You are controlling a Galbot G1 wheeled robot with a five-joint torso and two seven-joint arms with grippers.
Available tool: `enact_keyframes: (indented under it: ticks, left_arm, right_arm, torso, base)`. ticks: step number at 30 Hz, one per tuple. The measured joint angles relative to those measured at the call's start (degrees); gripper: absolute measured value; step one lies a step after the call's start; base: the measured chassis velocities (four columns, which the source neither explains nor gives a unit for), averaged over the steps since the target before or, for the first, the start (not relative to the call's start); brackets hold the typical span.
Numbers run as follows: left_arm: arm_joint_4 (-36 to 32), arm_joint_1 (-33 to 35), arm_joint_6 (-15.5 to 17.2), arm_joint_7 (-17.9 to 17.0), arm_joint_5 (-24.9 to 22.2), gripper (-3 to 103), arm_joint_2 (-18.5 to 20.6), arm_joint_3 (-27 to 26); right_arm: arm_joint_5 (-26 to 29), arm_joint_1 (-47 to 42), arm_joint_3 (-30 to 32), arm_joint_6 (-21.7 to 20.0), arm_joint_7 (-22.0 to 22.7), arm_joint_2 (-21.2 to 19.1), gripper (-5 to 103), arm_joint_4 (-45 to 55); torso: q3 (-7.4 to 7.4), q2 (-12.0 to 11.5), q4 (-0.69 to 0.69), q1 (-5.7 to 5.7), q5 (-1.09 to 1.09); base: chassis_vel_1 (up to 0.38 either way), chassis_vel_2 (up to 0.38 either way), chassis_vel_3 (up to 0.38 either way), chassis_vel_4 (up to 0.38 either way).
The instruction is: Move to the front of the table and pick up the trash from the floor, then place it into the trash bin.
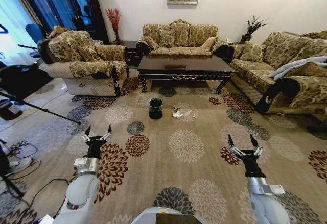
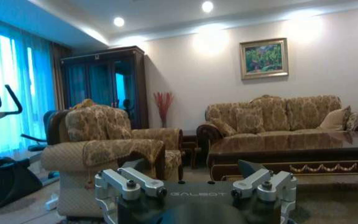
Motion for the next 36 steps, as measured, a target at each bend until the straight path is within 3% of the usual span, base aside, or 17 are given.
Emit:
enact_keyframes:
  ticks: [13, 36]
  left_arm:
    - [-1.16, 1.20, -0.38, 0.19, 0.75, 100, -0.72, -0.01]
    - [-1.12, 3.13, -1.71, 0.08, 1.90, 100, -2.69, 0.18]
  right_arm:
    - [1.62, -0.40, 0.71, 0.90, -2.86, 0.18, 100, -0.48]
    - [2.12, -1.42, 0.12, 2.63, -1.98, 0.56, 100, 0.45]
  torso:
    - [-2.12, -3.69, 0.00, -1.58, 0.00]
    - [-5.43, -9.61, 0.00, -4.19, 0.00]
  base:
    - [0.000, 0.000, 0.000, 0.000]
    - [0.000, 0.000, 0.000, 0.000]
